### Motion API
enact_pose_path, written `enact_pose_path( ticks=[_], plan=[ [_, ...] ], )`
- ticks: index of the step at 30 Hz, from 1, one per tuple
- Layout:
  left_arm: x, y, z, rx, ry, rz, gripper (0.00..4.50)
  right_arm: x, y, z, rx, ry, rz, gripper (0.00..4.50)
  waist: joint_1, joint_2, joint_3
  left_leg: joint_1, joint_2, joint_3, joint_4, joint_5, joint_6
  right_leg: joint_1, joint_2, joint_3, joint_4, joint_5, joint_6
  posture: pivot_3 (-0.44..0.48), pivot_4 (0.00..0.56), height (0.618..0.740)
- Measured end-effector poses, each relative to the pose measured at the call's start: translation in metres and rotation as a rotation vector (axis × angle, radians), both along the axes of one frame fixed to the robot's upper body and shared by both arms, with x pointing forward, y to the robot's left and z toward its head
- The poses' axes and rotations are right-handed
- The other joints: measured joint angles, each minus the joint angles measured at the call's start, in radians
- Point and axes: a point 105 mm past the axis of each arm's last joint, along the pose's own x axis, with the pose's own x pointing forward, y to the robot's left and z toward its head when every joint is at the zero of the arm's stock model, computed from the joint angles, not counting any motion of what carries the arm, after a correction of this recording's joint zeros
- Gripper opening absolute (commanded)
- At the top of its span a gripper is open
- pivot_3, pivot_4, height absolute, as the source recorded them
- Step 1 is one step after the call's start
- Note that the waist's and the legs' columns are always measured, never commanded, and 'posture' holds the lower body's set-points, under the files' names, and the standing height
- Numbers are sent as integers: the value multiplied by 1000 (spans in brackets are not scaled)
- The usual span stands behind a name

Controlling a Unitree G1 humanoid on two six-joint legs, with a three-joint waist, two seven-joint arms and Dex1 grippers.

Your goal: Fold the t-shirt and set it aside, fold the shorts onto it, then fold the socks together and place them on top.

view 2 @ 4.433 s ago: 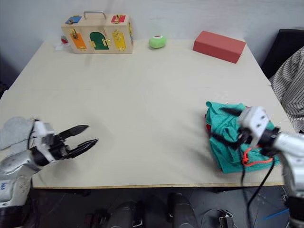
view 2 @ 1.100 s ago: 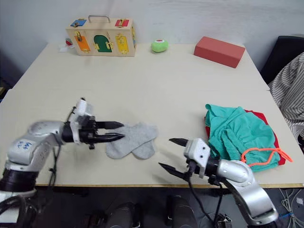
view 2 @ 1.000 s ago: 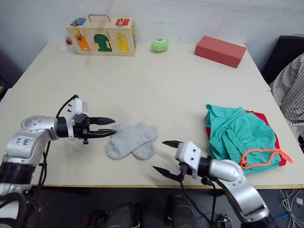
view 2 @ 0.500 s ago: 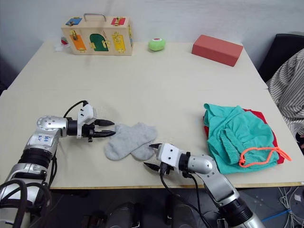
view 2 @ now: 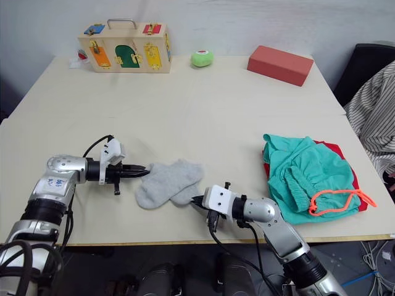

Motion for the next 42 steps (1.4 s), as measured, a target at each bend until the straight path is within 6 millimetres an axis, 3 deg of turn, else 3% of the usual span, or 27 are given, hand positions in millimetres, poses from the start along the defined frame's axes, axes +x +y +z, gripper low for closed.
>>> enact_pose_path(
  ticks=[11, 14, 15, 19, 24, 28, 31, 33, 37, 42],
  plan=[
    [-44, 0, -8, -67, 49, 153, 70, 9, -21, 2, -51, 2, 118, 0, -15, 0, 0, 2, 1, 0, -1, 0, -1, 0, 0, 2, 1, 0, -1, 0, 150, 740],
    [-45, 0, -8, -95, 63, 192, 0, 7, -23, 1, -33, 67, 133, 562, -14, 0, 0, 2, 1, 0, -1, 0, -1, 0, 0, 2, 1, 0, -1, 0, 150, 740],
    [-45, -1, -9, -107, 79, 202, 463, 5, -24, 1, -26, 105, 143, 842, -13, 0, 0, 2, 0, 0, -1, 0, -1, 0, -1, 2, 1, 0, -1, 0, 150, 740],
    [-54, 1, -8, -124, 134, 225, 1610, -1, -26, 5, 10, 145, 188, 2276, -15, 0, 0, 2, 1, 0, -2, -1, -2, 0, 0, 2, 1, 0, -1, 0, 150, 740],
    [-58, 26, 14, -197, 114, 324, 3213, 9, -54, 43, 0, 233, 236, 4034, -18, 0, 1, 2, 1, 0, -2, -1, -2, -1, 0, 2, 1, -1, -2, 0, 150, 740],
    [-80, 37, 26, -182, 279, 406, 4446, 29, -50, 78, 13, 364, 219, 4040, -22, 0, 2, 3, 2, -1, -3, -1, -3, -1, 0, 2, 2, -2, -4, 0, 150, 740],
    [-99, 28, 19, -212, 458, 427, 4446, 68, -42, 82, 37, 545, 0, 4040, -23, 0, 2, 3, 2, -1, -3, -1, -4, -2, -1, 2, 4, -3, -5, 0, 150, 740],
    [-106, 22, 13, -209, 543, 444, 4446, 82, -36, 75, 34, 638, -99, 4040, -22, 0, 2, 2, 3, -1, -3, -2, -6, -3, -1, 2, 4, -4, -7, 0, 150, 740],
    [-110, 6, 5, -230, 573, 477, 4446, 91, -17, 57, -8, 750, -142, 4040, -16, 0, 2, 1, 2, -1, -3, -2, -6, -3, -1, 2, 4, -4, -7, 0, 150, 740],
    [-110, -17, -1, -235, 539, 479, 4446, 101, -1, 50, -12, 750, -154, 4040, -16, 1, 0, 3, 0, -1, -2, -1, -5, -1, -2, 3, 4, -3, -5, 0, 150, 740]
  ],
)
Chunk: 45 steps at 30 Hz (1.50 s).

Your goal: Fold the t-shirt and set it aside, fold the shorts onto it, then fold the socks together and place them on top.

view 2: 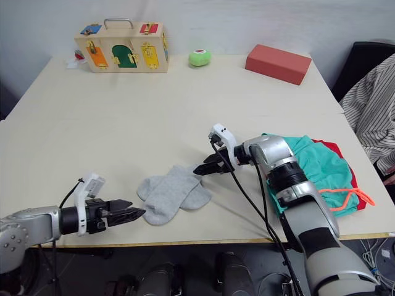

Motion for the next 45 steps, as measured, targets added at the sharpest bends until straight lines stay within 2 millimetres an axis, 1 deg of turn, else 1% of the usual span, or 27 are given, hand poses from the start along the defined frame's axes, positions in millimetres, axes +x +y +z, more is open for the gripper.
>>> enact_pose_path(
  ticks=[1, 2, 3, 4, 6, 9, 13, 15, 16, 20, 27, 33, 36, 39, 41, 42, 43, 45],
  plan=[
    [1, -4, -2, 3, -9, 7, 4446, 2, 6, 0, 8, -4, 0, 4040, 0, 0, 0, 0, 0, 0, 0, 0, 0, 0, 0, 0, 0, 0, 0, 0, 150, 740],
    [1, -8, -3, 10, -19, 9, 4058, 2, 12, -2, 13, -4, 6, 3665, 0, 1, -1, 0, 0, 0, 0, 0, 0, 0, 0, 0, 1, 0, 0, 0, 150, 740],
    [2, -11, -4, 14, -20, 11, 3883, 1, 18, -3, 17, -5, 20, 3467, 0, 1, -1, 1, 0, 0, 0, 0, 0, 0, 0, 0, 1, 0, 0, 0, 150, 740],
    [2, -11, -5, 23, -21, 11, 3642, 0, 22, -5, 18, -2, 28, 3173, 0, 1, -1, 1, 0, 0, 0, 1, -1, 0, 0, 0, 2, 0, 0, 0, 150, 740],
    [1, -11, -7, 60, -22, 1, 2987, 1, 26, -8, 16, -10, 30, 2415, -1, 1, -2, 1, 0, 0, 0, 1, -1, 0, 0, 1, 2, 0, 0, 0, 150, 740],
    [0, -8, -13, 98, -28, -6, 2002, 6, 27, -12, 11, -27, 5, 1286, -4, 4, -4, 1, 0, 0, 0, 0, -2, 0, 0, 1, 1, 0, 0, 0, 150, 740],
    [2, -6, -18, 102, -43, 2, 827, 9, 25, -15, 3, -39, -12, 2, -5, 8, -6, 1, 0, 0, -1, 0, -1, 0, 0, 1, 0, 0, 0, 0, 150, 740],
    [2, -7, -21, 93, -45, -5, 194, 10, 24, -12, 12, -51, -10, 0, -4, 10, -7, 1, 0, 0, -1, 0, -1, 0, 0, 1, 0, 0, 0, 0, 150, 740],
    [2, -8, -22, 84, -44, -9, 40, 10, 24, -11, 18, -56, -6, 0, -4, 10, -7, 1, 0, 0, -1, 0, -1, 0, 0, 1, 0, 0, 0, 0, 150, 740],
    [1, -11, -23, 42, -50, -27, 40, 6, 23, -6, 49, -70, 18, 0, -3, 10, -7, 0, 0, 0, -1, -1, 0, 0, 0, 1, -1, 0, 0, 0, 150, 740],
    [0, -12, -22, -13, -36, -61, 40, 0, 9, 15, 111, -75, 26, 0, -3, 10, -7, 0, 1, 0, -2, -1, 0, -1, 1, 0, -2, 0, 0, 0, 150, 740],
    [-8, -17, -20, -56, 0, -132, 40, -6, 1, 24, 156, -53, 7, 0, -6, 10, -6, -2, 2, 0, -2, -2, -1, -2, 1, 0, -3, 0, 0, 0, 150, 740],
    [-8, -14, -9, -68, -15, -151, 40, -13, -4, 34, 185, -49, -2, 0, -6, 10, -6, -2, 2, 0, -2, -2, -1, -2, 1, 0, -3, 0, 0, 0, 150, 740],
    [-2, -4, 13, -79, -21, -182, 40, -25, -16, 39, 201, -51, -25, 0, -2, 10, -6, -3, 2, -2, -3, -2, -1, -3, 2, -1, -3, 0, -1, 0, 150, 740],
    [2, 9, 30, -52, -14, -201, 40, -36, -25, 36, 206, -32, -51, 0, 0, 9, -5, -3, 2, -3, -3, -2, -2, -3, 2, -3, -4, -1, -1, 0, 150, 740],
    [7, 12, 37, -47, -30, -210, 40, -41, -29, 34, 205, -23, -70, 0, 0, 11, -5, -3, 1, -2, -3, -2, -1, -2, 1, -2, -4, -1, -1, 0, 150, 740],
    [11, 14, 41, -44, -43, -219, 40, -44, -31, 31, 205, -11, -86, 0, 0, 11, -5, -3, 1, -2, -3, -2, -1, -2, 1, -2, -4, 0, -1, 0, 150, 740],
    [21, 14, 43, -30, -50, -246, 40, -51, -35, 30, 210, -11, -118, 0, 1, 11, -4, -3, 1, -2, -3, -2, -1, -3, 1, -2, -5, -1, -1, 0, 150, 740]
  ],
)
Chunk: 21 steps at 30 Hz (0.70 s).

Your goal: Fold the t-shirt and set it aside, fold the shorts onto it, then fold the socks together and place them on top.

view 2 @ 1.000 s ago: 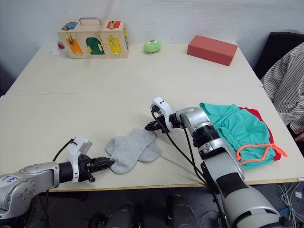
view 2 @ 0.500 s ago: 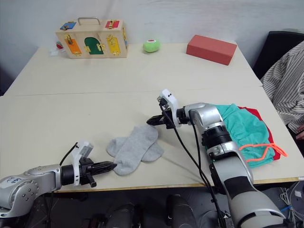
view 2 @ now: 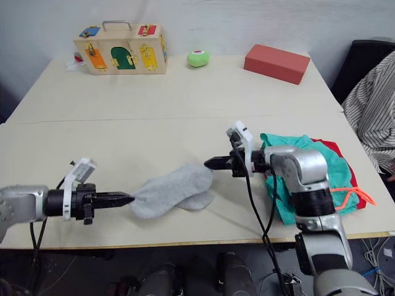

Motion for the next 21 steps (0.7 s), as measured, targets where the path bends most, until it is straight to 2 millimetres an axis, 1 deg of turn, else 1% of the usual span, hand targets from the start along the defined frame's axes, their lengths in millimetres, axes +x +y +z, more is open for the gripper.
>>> enact_pose_path(
  ticks=[2, 3, 4, 6, 10, 12, 14, 21],
  plan=[
    [16, 2, 3, 22, -25, -15, 40, -11, -1, -3, 20, 0, -28, 0, 0, 0, 0, 0, 0, 0, -2, 0, -1, 0, 1, -1, -1, 0, 0, 0, 150, 740],
    [20, 3, 4, 30, -32, -19, 40, -14, 0, -5, 25, 0, -32, 0, -1, -1, 0, 0, 0, 0, -2, 0, -1, 0, 1, 0, -1, 0, 0, 0, 150, 740],
    [27, 2, 5, 41, -45, -44, 40, -21, 0, -11, 28, 2, -46, 0, -2, -1, 0, 0, 0, 0, -4, 1, -1, -1, 2, 0, -2, 0, 0, 0, 150, 740],
    [33, 1, 3, 59, -50, -75, 40, -28, 4, -19, 36, 12, -60, 0, -6, -1, 0, 0, 0, 2, -6, 1, -2, -1, 2, 0, -3, 0, 0, 0, 150, 740],
    [42, 3, -4, 90, -17, -118, 40, -38, 7, -30, 29, -3, -103, 0, -5, -2, 1, 0, 0, 3, -9, 2, -3, -3, 4, 1, -5, 0, 0, 0, 150, 740],
    [46, 3, -4, 104, 3, -140, 40, -44, 12, -36, 31, 1, -106, 0, -3, -3, 2, 0, 0, 4, -9, 2, -3, -4, 4, 1, -5, 0, 0, 0, 150, 740],
    [47, 1, -3, 111, 20, -166, 40, -48, 13, -39, 33, 2, -121, 0, -2, -3, 2, -1, 0, 4, -9, 2, -3, -4, 4, 1, -5, 0, 0, 0, 150, 740],
    [52, 4, 1, 126, 70, -203, 40, -50, 9, -34, 41, -25, -164, 0, -2, -7, 4, -1, 0, 4, -8, 2, -2, -4, 5, 2, -4, 0, 0, 0, 150, 740]
  ],
)
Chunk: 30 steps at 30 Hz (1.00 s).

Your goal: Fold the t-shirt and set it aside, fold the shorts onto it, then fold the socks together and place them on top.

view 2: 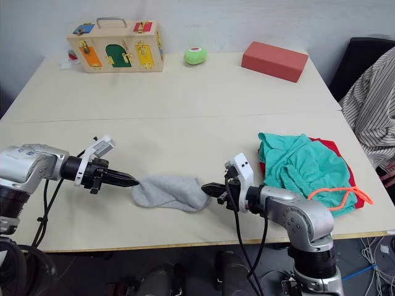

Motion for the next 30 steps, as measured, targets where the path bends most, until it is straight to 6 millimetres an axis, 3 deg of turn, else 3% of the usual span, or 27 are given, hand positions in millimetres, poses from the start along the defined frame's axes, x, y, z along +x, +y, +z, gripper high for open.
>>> enact_pose_path(
  ticks=[5, 10, 18, 24, 30],
  plan=[
    [-1, -1, 3, 11, 30, -52, 40, 3, -12, 11, 30, -28, -37, 0, 1, -1, 1, 0, 0, 0, 0, 0, 0, 0, 0, 0, 0, 0, 0, 0, 150, 740],
    [2, 3, 7, 25, 24, -70, 40, -15, -5, 27, 100, -70, 47, 0, 1, -1, 1, 0, 0, 0, 0, 0, 0, 0, 1, 0, 0, 0, 0, 0, 150, 740],
    [3, 9, 3, 68, 35, -88, 40, -26, 5, 6, 63, -27, 63, 0, 1, -3, 2, 0, 0, 0, 4, 0, 1, 0, 1, 1, 4, 0, 0, 0, 150, 740],
    [15, 6, 4, 80, -3, -90, 40, -26, 8, -9, 21, -64, 47, 0, 3, -5, 2, -1, 0, -1, 6, 0, 2, 0, 0, 1, 5, -1, 1, 0, 150, 740],
    [24, 1, 2, 86, -21, -97, 40, -24, 7, -5, 72, -76, 26, 0, 0, -7, 3, -1, 1, -1, 8, 0, 2, 0, 1, 1, 7, -1, 1, 0, 150, 740]
  ],
)
